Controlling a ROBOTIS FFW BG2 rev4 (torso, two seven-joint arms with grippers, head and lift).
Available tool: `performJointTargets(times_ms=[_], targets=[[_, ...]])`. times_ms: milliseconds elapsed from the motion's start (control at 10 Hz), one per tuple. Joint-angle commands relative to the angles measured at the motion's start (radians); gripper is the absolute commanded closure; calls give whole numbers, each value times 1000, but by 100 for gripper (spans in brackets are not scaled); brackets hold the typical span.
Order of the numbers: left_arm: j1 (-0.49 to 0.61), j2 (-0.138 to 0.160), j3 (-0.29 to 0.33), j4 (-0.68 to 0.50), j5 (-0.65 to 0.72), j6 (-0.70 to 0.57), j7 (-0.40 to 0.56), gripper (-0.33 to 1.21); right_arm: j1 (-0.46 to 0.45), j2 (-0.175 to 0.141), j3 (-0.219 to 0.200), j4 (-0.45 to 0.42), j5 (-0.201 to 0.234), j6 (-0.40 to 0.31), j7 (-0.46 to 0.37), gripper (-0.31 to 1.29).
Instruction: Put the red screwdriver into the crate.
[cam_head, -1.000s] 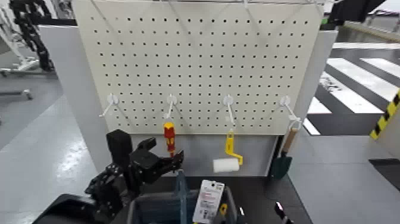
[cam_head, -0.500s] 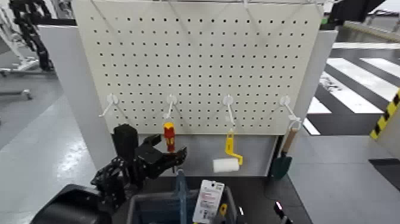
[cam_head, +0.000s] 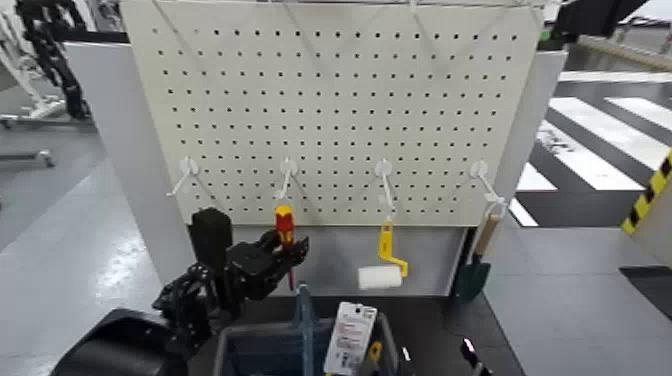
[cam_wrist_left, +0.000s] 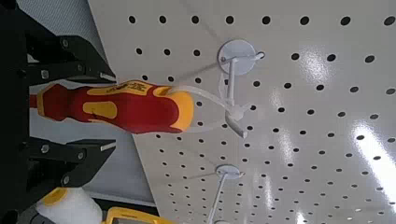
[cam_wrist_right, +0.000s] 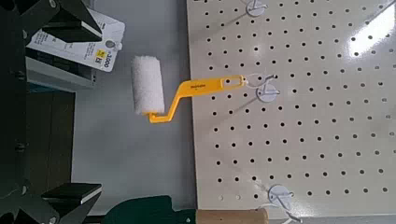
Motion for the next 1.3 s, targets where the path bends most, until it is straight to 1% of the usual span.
performJointTargets(times_ms=[100,400,600,900,1300], targets=[[6,0,5,-2,7,-3,0,117,2,2,-2,0,0,-1,0,16],[10,-2,12,-8,9,-4,-9,118,3,2,-2,0,-2,-1,-1,16],[23,-3,26,-37,9,2,-12,118,3,3,-3,-1,-2,-1,-1,16],[79,-16,69,-146,-5,37,-17,118,5,5,-5,-1,-2,5,-1,16],[163,-29,147,-310,-14,166,-46,118,6,8,-6,-3,-2,6,-1,16]])
